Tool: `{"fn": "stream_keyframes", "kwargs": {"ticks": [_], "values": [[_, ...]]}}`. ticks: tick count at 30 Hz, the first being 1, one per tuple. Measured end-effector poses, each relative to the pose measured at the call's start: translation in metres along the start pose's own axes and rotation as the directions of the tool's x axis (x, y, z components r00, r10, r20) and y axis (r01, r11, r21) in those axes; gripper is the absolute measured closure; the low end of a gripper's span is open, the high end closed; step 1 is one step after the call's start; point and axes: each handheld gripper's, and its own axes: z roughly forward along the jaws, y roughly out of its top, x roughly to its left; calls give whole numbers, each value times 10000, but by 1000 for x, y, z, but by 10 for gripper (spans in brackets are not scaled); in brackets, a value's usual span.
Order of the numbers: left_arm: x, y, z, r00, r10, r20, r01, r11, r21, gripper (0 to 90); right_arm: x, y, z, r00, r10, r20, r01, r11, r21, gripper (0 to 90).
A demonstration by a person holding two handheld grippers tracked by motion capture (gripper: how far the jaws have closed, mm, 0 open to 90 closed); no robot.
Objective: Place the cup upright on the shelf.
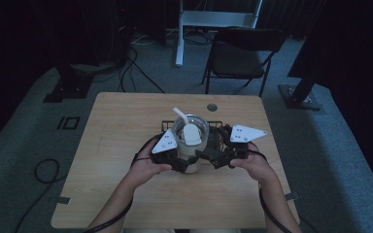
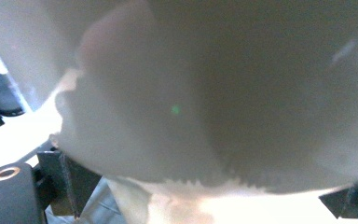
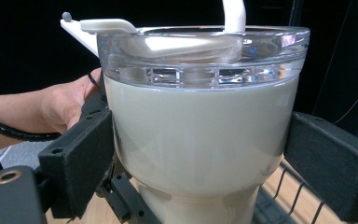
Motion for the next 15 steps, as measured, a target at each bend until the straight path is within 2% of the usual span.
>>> {"fn": "stream_keyframes", "kwargs": {"ticks": [10, 13, 15], "values": [[31, 39, 2, 9995, 326, -38, -327, 9993, -205, 98, -26, 38, 6, 9995, -287, 108, 290, 9992, -259, 87], [40, 45, 7, 9995, 322, 28, -320, 9988, -373, 97, -34, 48, 7, 9986, -450, 282, 459, 9984, -325, 89], [44, 48, 10, 9993, 359, 55, -357, 9985, -410, 97, -39, 52, 6, 9989, -336, 318, 350, 9984, -442, 89]]}}
